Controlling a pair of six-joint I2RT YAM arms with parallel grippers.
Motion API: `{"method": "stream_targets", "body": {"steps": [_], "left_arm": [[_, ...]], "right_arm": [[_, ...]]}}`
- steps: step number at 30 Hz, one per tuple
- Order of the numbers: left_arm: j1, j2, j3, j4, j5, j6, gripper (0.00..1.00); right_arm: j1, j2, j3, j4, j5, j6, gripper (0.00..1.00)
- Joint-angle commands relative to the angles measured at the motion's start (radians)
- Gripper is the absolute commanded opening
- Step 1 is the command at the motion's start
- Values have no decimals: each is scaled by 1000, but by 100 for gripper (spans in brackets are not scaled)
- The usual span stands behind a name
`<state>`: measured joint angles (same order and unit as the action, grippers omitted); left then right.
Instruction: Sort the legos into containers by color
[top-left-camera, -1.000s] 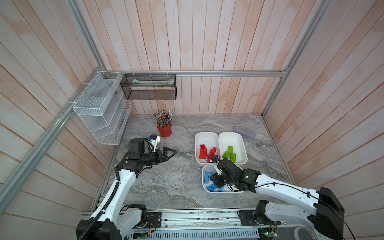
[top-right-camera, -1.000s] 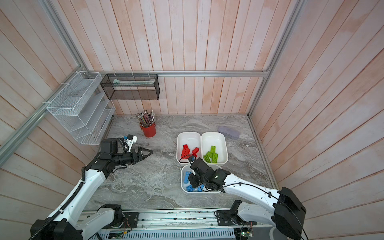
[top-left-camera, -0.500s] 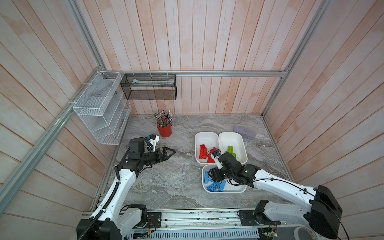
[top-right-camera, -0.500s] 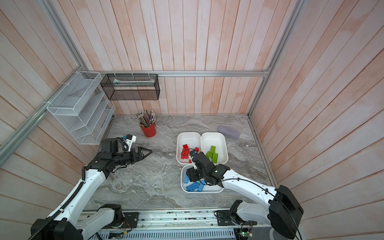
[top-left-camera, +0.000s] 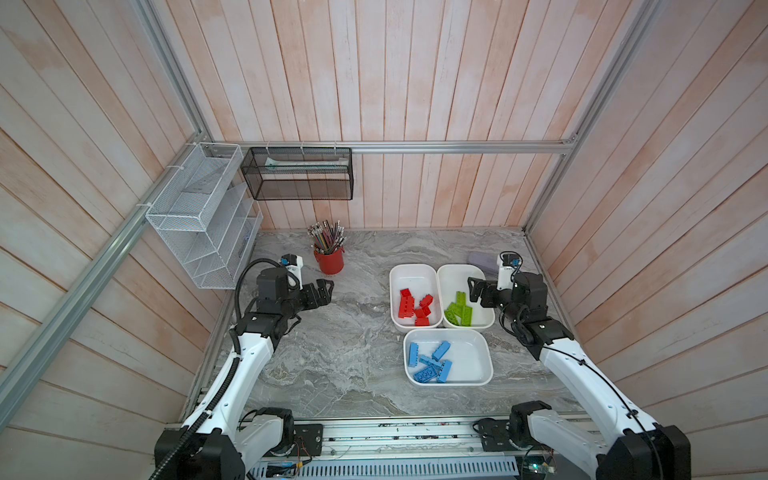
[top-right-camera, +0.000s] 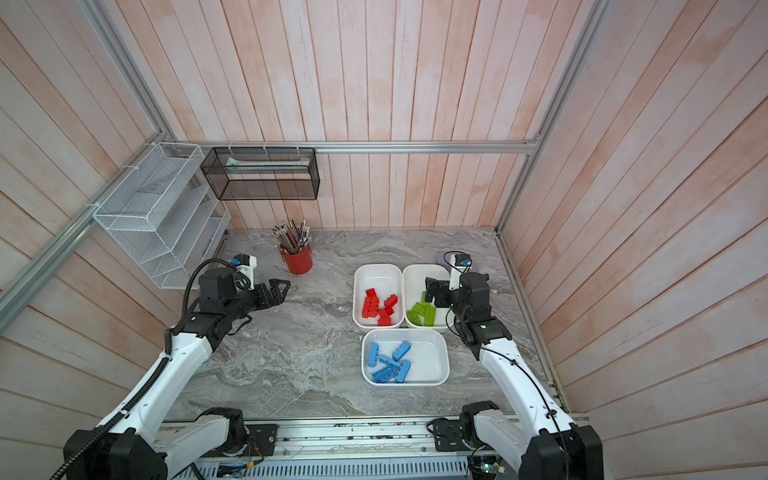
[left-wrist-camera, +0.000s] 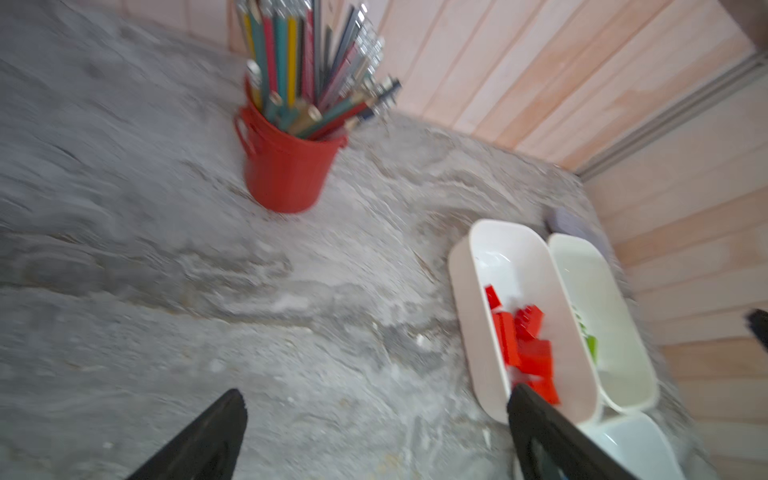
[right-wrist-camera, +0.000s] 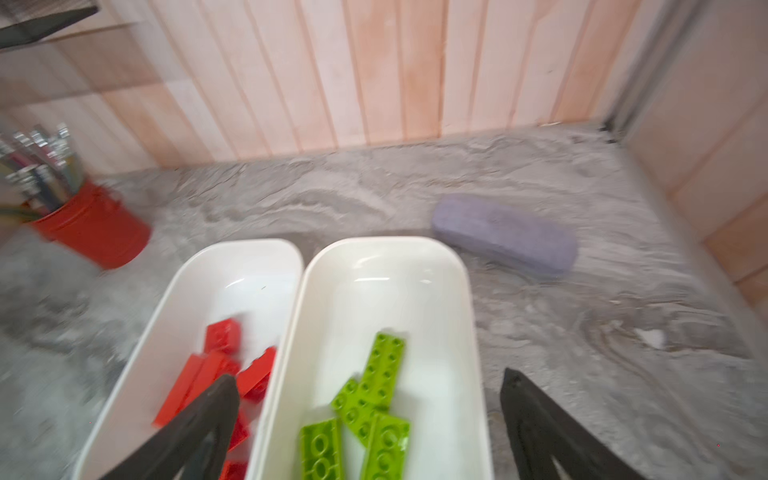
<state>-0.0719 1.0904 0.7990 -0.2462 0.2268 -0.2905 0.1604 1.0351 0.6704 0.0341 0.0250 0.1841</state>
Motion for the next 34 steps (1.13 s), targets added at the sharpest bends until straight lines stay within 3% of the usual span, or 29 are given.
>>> {"method": "stream_targets", "body": {"steps": [1,5,8,12,16,21,24,34], "left_arm": [[31,23,-77,216,-266,88,100],[48,74,-246,509,-352,154,100],[78,158,-316,679,-342,191,100],[106,262,-388,886,-288,191,100],[112,312,-362,916,-235,246,100],[124,391,-371,1054,-148,269,100],[126,452,-331,1042,-136,267,100],[133,431,-368,1084,-105,270,100]], "right_arm": [[-57,20,-88,208,168,-99,98],[-160,31,-274,557,150,-103,98],[-244,90,-374,777,72,-77,98],[-277,199,-396,869,-11,-112,98],[-287,360,-412,1044,-37,-90,98],[-281,446,-354,1027,-107,-93,98],[-272,439,-345,996,-106,-112,98],[-271,432,-371,1036,-106,-108,98]]}}
